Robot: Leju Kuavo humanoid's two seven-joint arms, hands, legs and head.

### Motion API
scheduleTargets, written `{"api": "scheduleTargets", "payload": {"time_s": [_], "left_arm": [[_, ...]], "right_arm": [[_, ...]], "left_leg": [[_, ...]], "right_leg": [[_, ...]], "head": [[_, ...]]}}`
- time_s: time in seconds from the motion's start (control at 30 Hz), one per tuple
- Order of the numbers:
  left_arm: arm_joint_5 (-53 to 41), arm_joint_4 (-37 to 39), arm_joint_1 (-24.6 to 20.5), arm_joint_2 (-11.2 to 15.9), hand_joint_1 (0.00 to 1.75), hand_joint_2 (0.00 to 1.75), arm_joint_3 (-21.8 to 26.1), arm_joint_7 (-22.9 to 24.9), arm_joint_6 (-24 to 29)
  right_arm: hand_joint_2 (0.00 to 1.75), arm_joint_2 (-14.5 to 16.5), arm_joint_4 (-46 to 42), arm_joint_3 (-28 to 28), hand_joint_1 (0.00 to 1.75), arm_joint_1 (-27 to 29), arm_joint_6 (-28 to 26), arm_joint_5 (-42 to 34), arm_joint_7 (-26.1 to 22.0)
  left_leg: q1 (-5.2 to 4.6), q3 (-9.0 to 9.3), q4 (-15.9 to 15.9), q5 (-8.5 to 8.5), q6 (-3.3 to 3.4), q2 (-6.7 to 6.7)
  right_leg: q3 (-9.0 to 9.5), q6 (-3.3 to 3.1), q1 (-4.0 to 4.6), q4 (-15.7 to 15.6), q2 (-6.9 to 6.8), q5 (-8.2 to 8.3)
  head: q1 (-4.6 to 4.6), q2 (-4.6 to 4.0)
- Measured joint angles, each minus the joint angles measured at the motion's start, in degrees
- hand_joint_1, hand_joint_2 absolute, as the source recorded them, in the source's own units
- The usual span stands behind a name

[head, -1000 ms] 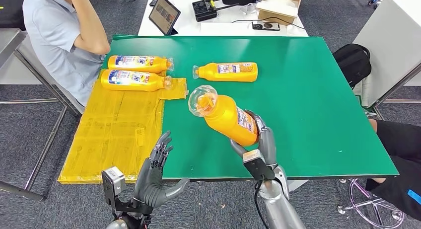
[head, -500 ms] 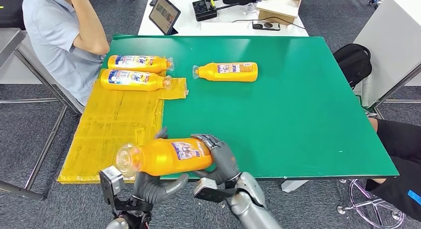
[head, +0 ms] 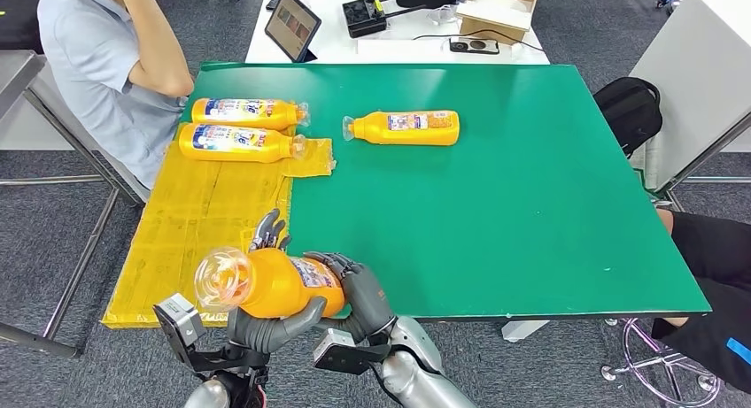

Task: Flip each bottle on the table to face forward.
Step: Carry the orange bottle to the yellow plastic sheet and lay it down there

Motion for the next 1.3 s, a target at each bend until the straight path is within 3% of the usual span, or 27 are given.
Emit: {"api": "scheduleTargets", "payload": {"time_s": [0.03,0.1,0.17,0.2,0.23,0.43,0.5,0.57,0.63,0.83,0.97,1.3], "left_arm": [[0.1,0.0,0.0,0.0,1.66,1.75,0.0,0.1,0.0],[0.6,0.0,-0.2,0.0,1.75,1.75,0.0,0.4,-0.2],[1.3,0.0,-0.4,0.0,1.75,1.75,0.0,1.1,-0.8],[1.7,0.0,-0.6,0.1,1.75,1.75,0.0,1.4,-1.0],[1.9,0.0,-0.8,0.1,1.75,1.75,0.0,1.6,-1.2],[2.0,0.3,-2.1,0.2,1.75,1.75,0.0,2.3,-1.7],[2.0,0.5,-2.3,0.2,1.44,1.75,-0.1,2.4,-1.7],[1.9,0.6,-2.4,0.2,1.44,1.75,-0.1,2.5,-1.7],[1.5,0.8,-2.6,0.2,1.75,1.75,-0.2,2.7,-1.6],[0.1,2.1,-3.5,0.0,1.75,1.75,-0.7,3.4,0.3],[-2.0,4.0,-5.2,0.3,1.75,1.75,0.2,5.5,4.3],[-14.1,8.0,-11.4,7.1,1.75,1.75,9.2,10.9,10.8]], "right_arm": [[1.75,0.0,0.1,0.1,1.75,-0.1,0.0,-0.1,0.0],[1.75,0.0,0.3,0.2,0.98,-0.3,0.2,-0.6,0.0],[0.87,0.0,0.4,0.2,0.10,-0.4,0.4,-1.1,0.0],[0.44,0.0,0.5,0.3,0.00,-0.4,0.5,-1.3,-0.1],[0.00,0.0,0.6,0.4,0.00,-0.3,0.5,-1.5,-0.2],[0.00,0.1,0.9,0.8,0.00,0.2,0.4,-4.1,-0.9],[0.00,0.2,0.9,0.8,0.00,0.3,0.4,-4.4,-0.9],[0.00,0.2,0.8,0.8,0.00,0.4,0.4,-4.6,-0.9],[0.00,0.2,0.7,1.0,0.00,0.5,0.3,-5.3,-0.9],[0.00,-0.1,-0.5,2.3,0.00,0.7,-0.7,-7.1,-0.9],[0.00,-1.2,-1.5,4.7,0.00,0.8,-3.3,-6.9,-0.9],[0.00,-5.3,-4.2,6.6,0.00,2.3,-6.6,-7.7,-0.9]], "left_leg": [[0.00,0.00,0.0,0.00,0.00,0.00],[0.00,0.00,0.0,0.00,0.00,0.00],[0.00,0.00,0.0,0.00,0.00,0.00],[0.00,-0.01,0.0,0.00,0.00,0.00],[0.00,-0.01,0.0,0.00,0.00,0.00],[0.00,-0.01,0.0,0.00,0.00,0.00],[0.00,-0.01,0.0,0.00,0.00,0.00],[0.00,-0.01,0.0,0.00,0.00,0.00],[0.00,-0.01,0.0,0.00,0.00,0.00],[0.00,-0.01,0.0,0.00,0.00,0.00],[0.00,-0.01,0.0,0.00,0.00,0.00],[0.02,-0.02,0.0,0.06,-0.05,-0.01]], "right_leg": [[0.00,0.00,0.00,0.0,0.00,0.00],[0.00,0.00,0.00,0.0,0.00,0.00],[0.00,0.00,0.00,0.0,0.00,0.00],[0.00,0.00,0.00,0.0,0.00,0.00],[0.00,0.00,0.00,0.0,0.00,0.00],[0.01,0.00,0.00,0.0,0.00,0.00],[0.00,0.00,0.00,0.0,0.00,0.00],[0.00,0.00,0.00,0.0,0.00,0.00],[0.00,0.00,0.00,0.0,0.00,0.00],[0.00,0.00,0.00,0.0,0.00,0.00],[0.01,0.00,0.00,0.0,0.00,0.01],[-0.05,-0.02,0.03,0.1,-0.01,0.02]], "head": [[0.00,0.00],[-0.01,0.00],[-0.02,0.00],[-0.01,0.00],[-0.01,0.00],[0.00,0.00],[0.00,0.00],[0.01,0.00],[0.00,0.00],[-0.01,0.00],[0.01,0.00],[0.02,0.00]]}}
